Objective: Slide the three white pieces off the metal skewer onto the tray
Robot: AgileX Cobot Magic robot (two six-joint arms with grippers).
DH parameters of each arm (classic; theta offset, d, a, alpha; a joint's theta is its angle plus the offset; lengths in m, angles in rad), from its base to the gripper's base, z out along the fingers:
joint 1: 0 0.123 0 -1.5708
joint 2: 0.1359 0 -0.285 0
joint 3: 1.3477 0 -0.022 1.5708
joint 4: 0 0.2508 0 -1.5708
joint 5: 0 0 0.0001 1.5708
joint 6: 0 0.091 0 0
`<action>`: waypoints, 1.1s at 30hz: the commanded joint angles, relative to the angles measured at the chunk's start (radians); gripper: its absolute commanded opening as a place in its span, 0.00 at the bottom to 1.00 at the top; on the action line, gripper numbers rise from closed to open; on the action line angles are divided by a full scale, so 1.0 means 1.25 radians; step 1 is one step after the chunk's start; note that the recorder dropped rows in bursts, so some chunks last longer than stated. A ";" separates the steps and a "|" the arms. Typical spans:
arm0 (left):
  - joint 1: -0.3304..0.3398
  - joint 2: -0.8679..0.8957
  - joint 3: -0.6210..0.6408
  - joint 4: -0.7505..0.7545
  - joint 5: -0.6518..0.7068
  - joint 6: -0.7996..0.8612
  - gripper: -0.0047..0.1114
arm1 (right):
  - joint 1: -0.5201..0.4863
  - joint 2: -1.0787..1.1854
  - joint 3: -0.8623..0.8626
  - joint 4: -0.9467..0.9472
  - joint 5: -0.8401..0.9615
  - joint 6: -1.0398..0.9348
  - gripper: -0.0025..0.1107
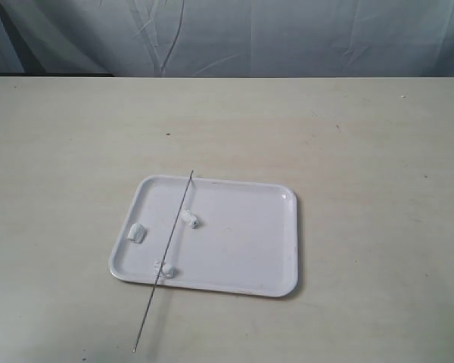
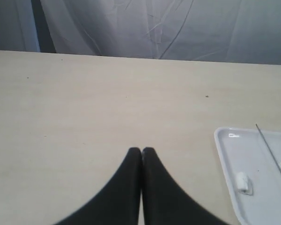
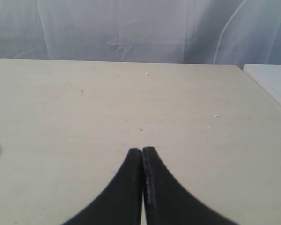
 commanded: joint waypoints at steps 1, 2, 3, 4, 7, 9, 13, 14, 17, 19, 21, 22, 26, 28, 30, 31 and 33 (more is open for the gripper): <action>0.051 -0.004 0.006 -0.088 -0.033 0.047 0.04 | 0.004 -0.006 0.001 0.007 -0.001 -0.006 0.02; 0.068 -0.004 0.006 -0.094 -0.032 0.043 0.04 | 0.004 -0.006 0.001 0.009 0.001 -0.006 0.02; 0.084 -0.004 0.006 -0.096 -0.030 0.039 0.04 | 0.004 -0.006 0.001 0.017 0.003 -0.006 0.02; 0.099 -0.004 0.006 -0.096 -0.030 0.032 0.04 | 0.004 -0.006 0.001 0.028 0.009 0.000 0.02; 0.123 -0.004 0.006 -0.057 -0.030 -0.013 0.04 | 0.004 -0.006 0.001 0.041 0.025 0.000 0.02; 0.125 -0.004 0.006 -0.012 -0.032 -0.054 0.04 | 0.004 -0.006 0.001 0.041 0.025 0.000 0.02; 0.125 -0.004 0.006 0.046 -0.033 -0.069 0.04 | 0.004 -0.006 0.001 0.041 0.025 0.000 0.02; 0.123 -0.004 0.006 0.069 -0.035 -0.071 0.04 | 0.004 -0.006 0.001 0.041 0.025 0.000 0.02; 0.119 -0.004 0.006 0.078 -0.035 -0.071 0.04 | 0.004 -0.006 0.001 0.041 0.025 0.000 0.02; 0.098 -0.004 0.006 0.078 -0.036 -0.099 0.04 | 0.004 -0.006 0.001 0.041 0.025 0.000 0.02; 0.082 -0.004 0.006 0.085 -0.036 -0.101 0.04 | 0.004 -0.006 0.001 0.041 0.025 0.000 0.02; 0.082 -0.004 0.006 0.085 -0.036 -0.101 0.04 | 0.004 -0.006 0.001 0.041 0.025 0.000 0.02; 0.082 -0.004 0.006 0.085 -0.036 -0.098 0.04 | 0.004 -0.006 0.001 0.047 0.025 0.000 0.02; 0.084 -0.004 0.006 0.085 -0.035 -0.098 0.04 | 0.004 -0.006 0.001 0.047 0.025 0.000 0.02; 0.084 -0.004 0.006 0.087 -0.033 -0.098 0.04 | 0.004 -0.006 0.001 0.047 0.025 0.000 0.02; 0.084 -0.004 0.006 0.088 -0.029 -0.098 0.04 | 0.004 -0.006 0.001 0.047 0.025 0.000 0.02; 0.084 -0.004 0.006 0.097 -0.028 -0.098 0.04 | 0.004 -0.006 0.001 0.047 0.025 0.000 0.02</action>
